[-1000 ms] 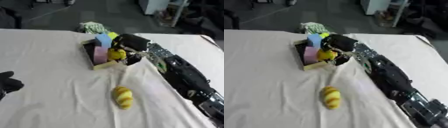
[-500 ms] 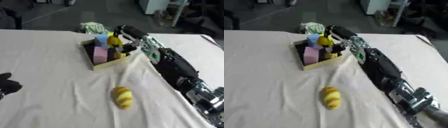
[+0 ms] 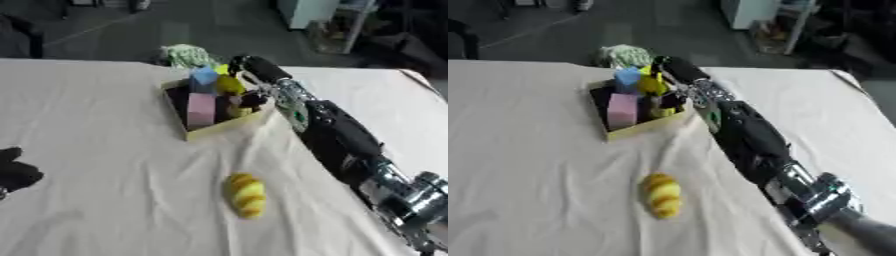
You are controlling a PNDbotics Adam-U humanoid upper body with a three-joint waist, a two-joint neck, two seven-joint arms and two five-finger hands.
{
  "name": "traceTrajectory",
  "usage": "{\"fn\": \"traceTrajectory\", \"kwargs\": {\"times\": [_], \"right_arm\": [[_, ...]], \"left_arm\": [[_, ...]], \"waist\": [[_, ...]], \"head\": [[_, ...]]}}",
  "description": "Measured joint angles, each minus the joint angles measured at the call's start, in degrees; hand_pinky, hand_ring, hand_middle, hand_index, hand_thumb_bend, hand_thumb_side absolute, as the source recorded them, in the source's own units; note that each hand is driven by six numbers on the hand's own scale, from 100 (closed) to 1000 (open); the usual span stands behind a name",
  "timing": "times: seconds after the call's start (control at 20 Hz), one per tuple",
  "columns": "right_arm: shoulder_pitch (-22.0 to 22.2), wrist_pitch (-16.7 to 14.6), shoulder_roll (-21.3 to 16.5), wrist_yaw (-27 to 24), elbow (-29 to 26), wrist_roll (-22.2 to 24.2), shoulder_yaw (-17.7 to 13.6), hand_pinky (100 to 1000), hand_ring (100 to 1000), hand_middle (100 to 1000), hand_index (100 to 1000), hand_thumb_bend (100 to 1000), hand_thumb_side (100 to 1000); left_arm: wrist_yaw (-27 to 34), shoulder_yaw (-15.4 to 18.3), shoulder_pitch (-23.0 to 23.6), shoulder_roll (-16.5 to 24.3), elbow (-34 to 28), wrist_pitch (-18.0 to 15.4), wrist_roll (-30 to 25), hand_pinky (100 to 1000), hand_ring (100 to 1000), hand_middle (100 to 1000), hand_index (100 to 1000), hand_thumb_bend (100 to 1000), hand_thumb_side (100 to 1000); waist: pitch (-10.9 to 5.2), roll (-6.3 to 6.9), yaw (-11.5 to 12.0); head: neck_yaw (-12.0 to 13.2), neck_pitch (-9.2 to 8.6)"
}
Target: Pick up objects on the table and place them in the box.
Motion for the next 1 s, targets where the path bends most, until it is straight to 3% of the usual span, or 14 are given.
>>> {"fn": "traceTrajectory", "kwargs": {"times": [0.2, 0.25, 0.45, 0.5, 0.55, 1.0], "right_arm": [[0.16, -0.28, -0.06, 2.03, -0.48, 0.43, 0.01, 805, 813, 790, 963, 100, 184], [0.23, -0.34, -0.15, 2.55, -0.83, 0.62, 0.02, 809, 822, 803, 973, 100, 236], [0.25, -0.54, -0.80, 4.03, -2.49, 1.58, 0.04, 809, 822, 803, 973, 100, 236], [0.25, -0.57, -0.87, 4.16, -2.73, 1.79, 0.04, 814, 833, 816, 983, 100, 314], [0.25, -0.60, -0.89, 4.28, -2.92, 1.99, 0.05, 836, 870, 863, 1000, 100, 450], [0.82, -6.46, -1.52, 6.31, -3.69, 7.99, 1.84, 870, 922, 943, 1000, 100, 297]], "left_arm": [[0.01, 0.00, 0.00, 0.00, 0.00, 0.00, 0.00, 819, 719, 631, 839, 100, 732], [0.01, 0.00, 0.00, 0.00, 0.00, 0.00, 0.00, 819, 719, 631, 839, 100, 732], [0.01, 0.00, 0.00, 0.00, 0.00, 0.01, 0.01, 819, 719, 631, 839, 100, 732], [0.01, 0.00, 0.00, 0.00, 0.00, 0.01, 0.01, 819, 719, 631, 839, 100, 732], [0.01, 0.00, 0.00, 0.00, 0.00, 0.01, 0.01, 820, 720, 631, 839, 100, 733], [0.01, 0.01, 0.00, 0.00, 0.00, 0.01, 0.01, 821, 721, 631, 839, 100, 733]], "waist": [[-0.01, -0.10, -0.08], [-0.02, -0.10, -0.10], [-0.05, -0.10, -0.16], [-0.05, -0.10, -0.16], [-0.05, -0.10, -0.18], [-0.12, -0.11, -0.29]], "head": [[0.00, -0.01], [0.00, -0.01], [0.00, -0.01], [0.00, -0.01], [0.00, -0.01], [-0.13, -0.01]]}}
